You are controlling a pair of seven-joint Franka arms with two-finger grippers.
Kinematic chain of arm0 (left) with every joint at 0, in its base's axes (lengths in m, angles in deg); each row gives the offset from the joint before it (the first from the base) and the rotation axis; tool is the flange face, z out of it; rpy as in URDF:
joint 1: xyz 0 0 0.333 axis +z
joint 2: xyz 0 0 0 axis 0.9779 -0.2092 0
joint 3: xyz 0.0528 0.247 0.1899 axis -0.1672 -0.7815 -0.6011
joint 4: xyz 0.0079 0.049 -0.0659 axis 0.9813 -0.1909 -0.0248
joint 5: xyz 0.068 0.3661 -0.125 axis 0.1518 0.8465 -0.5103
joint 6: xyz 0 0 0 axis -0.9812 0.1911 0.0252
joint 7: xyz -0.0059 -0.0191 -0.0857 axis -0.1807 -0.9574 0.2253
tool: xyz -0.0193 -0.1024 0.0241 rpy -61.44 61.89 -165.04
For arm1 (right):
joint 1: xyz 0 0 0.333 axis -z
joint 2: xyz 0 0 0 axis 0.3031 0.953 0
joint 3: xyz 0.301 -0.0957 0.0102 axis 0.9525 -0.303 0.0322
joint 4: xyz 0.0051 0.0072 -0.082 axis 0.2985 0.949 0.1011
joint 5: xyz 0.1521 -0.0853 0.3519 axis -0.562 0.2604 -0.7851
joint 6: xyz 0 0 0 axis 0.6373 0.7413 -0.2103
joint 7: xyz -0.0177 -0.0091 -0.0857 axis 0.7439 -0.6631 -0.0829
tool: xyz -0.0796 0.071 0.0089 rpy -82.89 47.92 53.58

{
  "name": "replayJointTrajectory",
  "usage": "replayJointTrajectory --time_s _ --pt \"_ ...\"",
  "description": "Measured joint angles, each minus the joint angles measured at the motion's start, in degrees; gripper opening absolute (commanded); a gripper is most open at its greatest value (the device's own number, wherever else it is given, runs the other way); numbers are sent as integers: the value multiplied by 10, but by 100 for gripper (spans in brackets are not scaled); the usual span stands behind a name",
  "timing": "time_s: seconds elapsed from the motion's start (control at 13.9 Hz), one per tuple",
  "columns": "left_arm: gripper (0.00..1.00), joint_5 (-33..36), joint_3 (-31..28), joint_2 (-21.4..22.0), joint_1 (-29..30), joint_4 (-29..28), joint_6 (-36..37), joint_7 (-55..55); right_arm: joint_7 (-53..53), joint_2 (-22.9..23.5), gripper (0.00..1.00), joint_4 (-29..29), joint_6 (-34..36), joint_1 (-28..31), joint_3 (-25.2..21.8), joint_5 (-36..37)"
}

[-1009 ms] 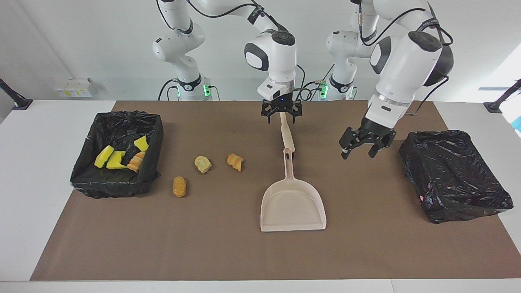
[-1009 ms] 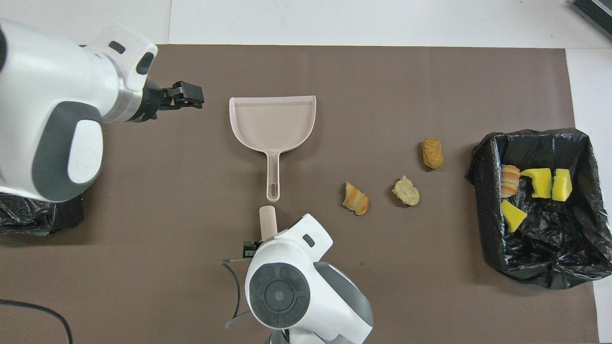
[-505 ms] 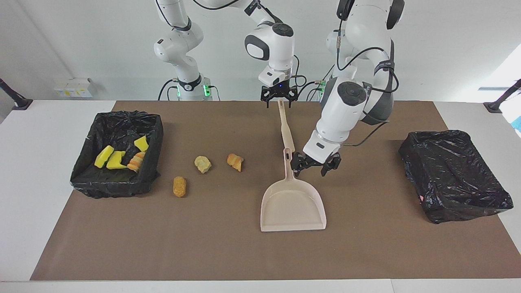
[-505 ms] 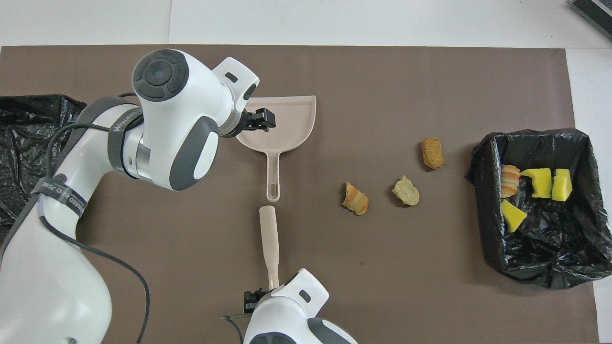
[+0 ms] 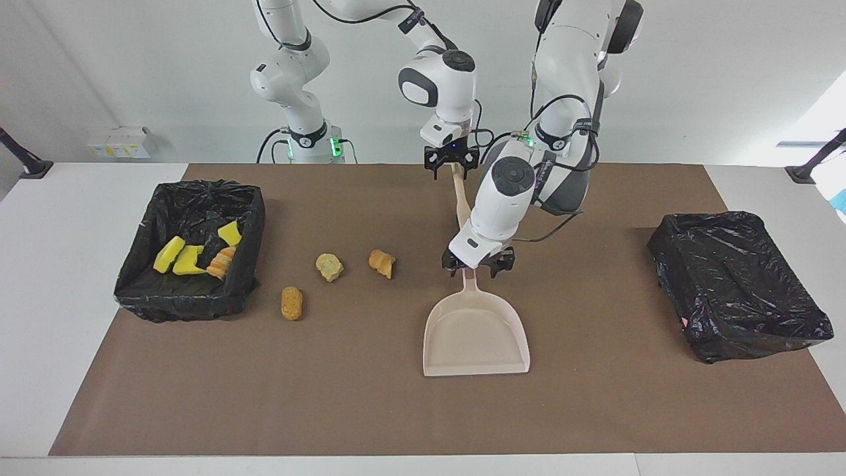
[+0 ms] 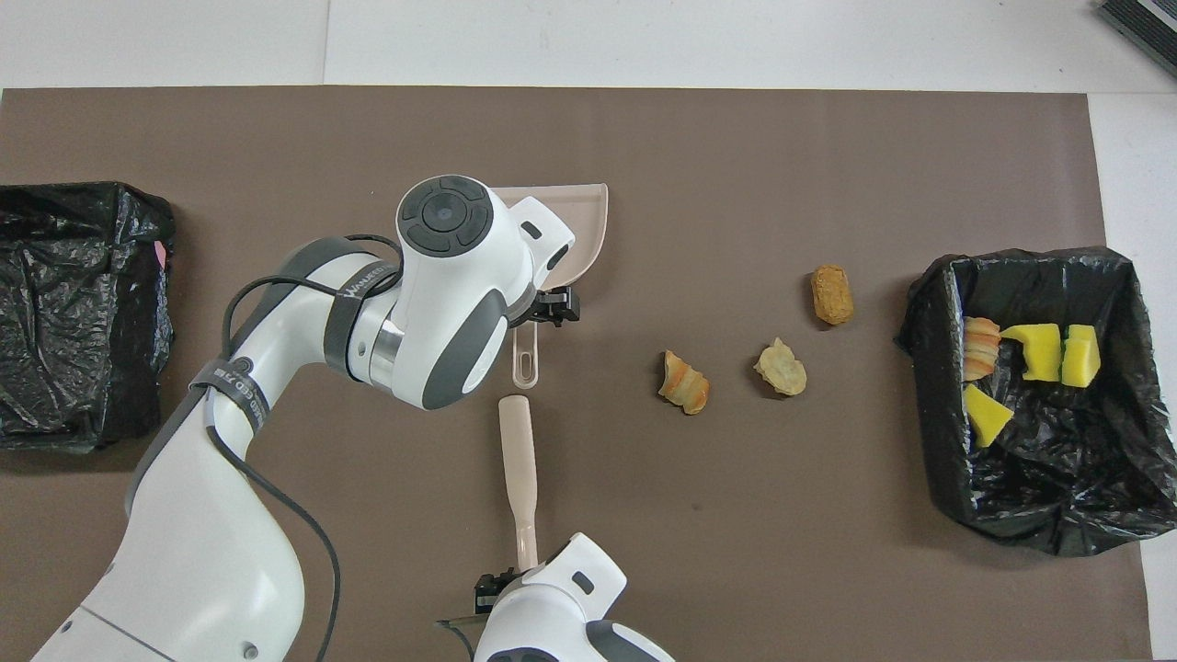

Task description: Sweep and dump trash in bin

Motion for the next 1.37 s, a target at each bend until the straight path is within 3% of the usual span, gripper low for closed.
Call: replayJointTrajectory --time_s 0.07,0.14,0.22,0.29,0.79,1.08,1.37 --pt "77 0 0 0 0 -1 7 0 0 8 82 0 -11 -2 0 0" --pt "67 0 0 0 0 -1 18 0 2 13 77 -1 -17 -2 0 0" --pt "41 0 0 1 0 -1 27 0 5 17 71 -1 -19 -2 0 0" --pt "0 0 0 1 0 -1 32 0 9 17 63 -1 -19 -2 0 0" --pt "0 26 -13 21 1 12 35 33 25 18 53 -12 -18 -2 -1 0" --pt "0 83 -28 68 19 16 65 160 26 18 44 -14 -14 -2 -1 0" --pt "0 86 -31 127 108 17 122 378 41 18 38 -20 -8 -1 -2 0"
